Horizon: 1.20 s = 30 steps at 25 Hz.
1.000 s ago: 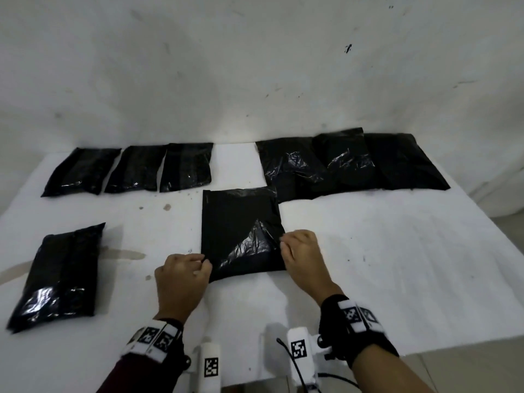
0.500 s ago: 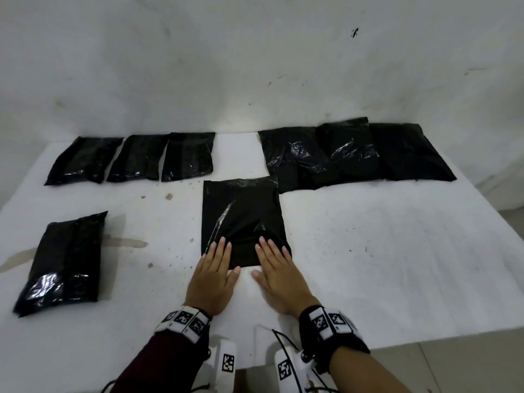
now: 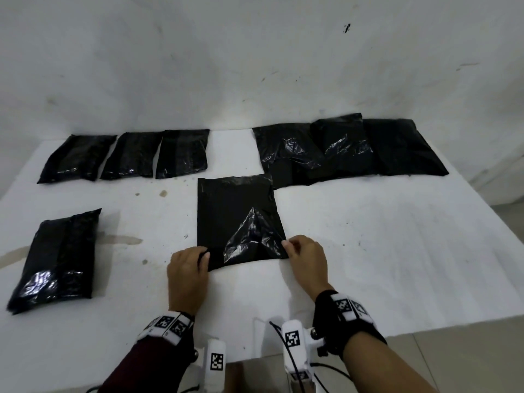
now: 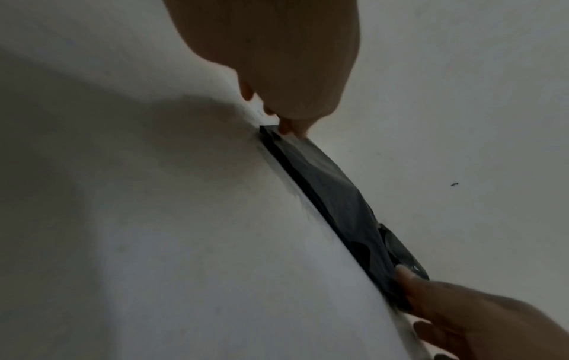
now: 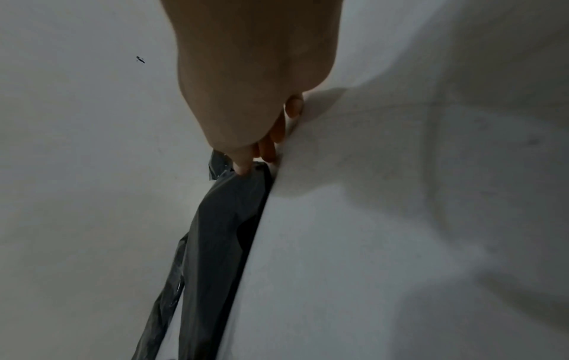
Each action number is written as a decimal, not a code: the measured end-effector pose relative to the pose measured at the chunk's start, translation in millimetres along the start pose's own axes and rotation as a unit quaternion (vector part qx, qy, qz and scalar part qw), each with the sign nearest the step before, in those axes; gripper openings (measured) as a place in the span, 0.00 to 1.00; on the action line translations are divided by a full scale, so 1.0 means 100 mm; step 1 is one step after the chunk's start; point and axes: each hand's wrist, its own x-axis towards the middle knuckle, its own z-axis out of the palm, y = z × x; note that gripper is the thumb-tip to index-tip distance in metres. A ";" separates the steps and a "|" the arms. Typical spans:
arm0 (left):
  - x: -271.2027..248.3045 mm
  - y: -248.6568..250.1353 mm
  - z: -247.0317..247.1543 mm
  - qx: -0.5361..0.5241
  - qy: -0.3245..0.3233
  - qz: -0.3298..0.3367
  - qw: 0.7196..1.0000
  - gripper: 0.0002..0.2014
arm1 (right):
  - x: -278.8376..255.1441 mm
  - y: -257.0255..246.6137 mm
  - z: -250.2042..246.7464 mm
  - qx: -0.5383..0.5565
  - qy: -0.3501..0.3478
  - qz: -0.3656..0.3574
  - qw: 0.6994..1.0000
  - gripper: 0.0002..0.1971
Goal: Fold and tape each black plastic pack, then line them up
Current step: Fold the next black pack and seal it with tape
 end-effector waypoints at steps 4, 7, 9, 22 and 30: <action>0.00 -0.10 0.04 0.029 -0.015 -0.031 0.999 0.07 | 0.02 -0.01 -0.05 -0.022 -0.047 0.027 0.998 0.11; 0.00 -0.23 0.02 0.003 -0.019 0.015 1.000 0.10 | -0.01 0.09 -0.06 -0.050 -0.037 -0.025 0.998 0.12; 0.01 -0.28 -0.01 -0.018 -0.018 0.037 0.999 0.08 | -0.04 0.16 -0.05 -0.065 -0.002 -0.092 0.994 0.14; 0.10 -0.37 -0.13 -0.037 -0.021 0.104 0.994 0.14 | 0.02 0.32 -0.01 -0.060 0.030 -0.202 0.977 0.14; 0.44 -0.45 -0.23 0.018 -0.017 0.162 0.986 0.12 | 0.35 0.17 -0.18 -0.101 0.067 -0.220 0.968 0.17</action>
